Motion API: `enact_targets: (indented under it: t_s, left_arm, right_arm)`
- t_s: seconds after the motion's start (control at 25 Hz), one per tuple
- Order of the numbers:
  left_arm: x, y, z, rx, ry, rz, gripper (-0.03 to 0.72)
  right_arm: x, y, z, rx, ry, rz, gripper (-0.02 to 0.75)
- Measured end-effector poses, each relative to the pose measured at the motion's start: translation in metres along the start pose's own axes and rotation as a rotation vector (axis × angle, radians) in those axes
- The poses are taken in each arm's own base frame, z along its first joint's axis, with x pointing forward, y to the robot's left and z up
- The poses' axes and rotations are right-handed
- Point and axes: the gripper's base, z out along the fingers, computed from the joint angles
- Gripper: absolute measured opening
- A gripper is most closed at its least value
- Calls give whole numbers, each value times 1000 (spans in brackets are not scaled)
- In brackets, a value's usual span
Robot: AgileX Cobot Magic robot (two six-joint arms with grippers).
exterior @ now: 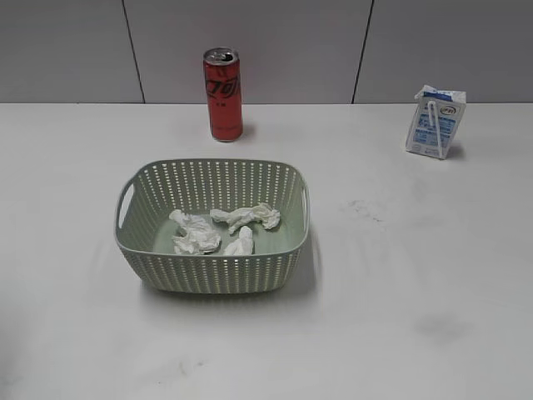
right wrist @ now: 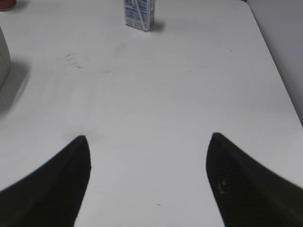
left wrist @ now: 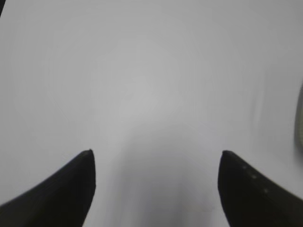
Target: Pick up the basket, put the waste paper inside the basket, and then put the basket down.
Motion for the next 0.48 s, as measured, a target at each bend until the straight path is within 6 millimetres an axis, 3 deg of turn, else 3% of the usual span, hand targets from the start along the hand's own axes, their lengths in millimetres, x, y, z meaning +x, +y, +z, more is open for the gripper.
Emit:
enact_targets:
  t_s: [0.24,0.48]
  left_arm:
    - [67,-5,-22,-2,-72,7,596]
    - [124,-8,-19,-1,-81,12,593]
  right_arm:
    - [0,0,0,0,0,0,573]
    - [0,0,0,0,-1,0,573]
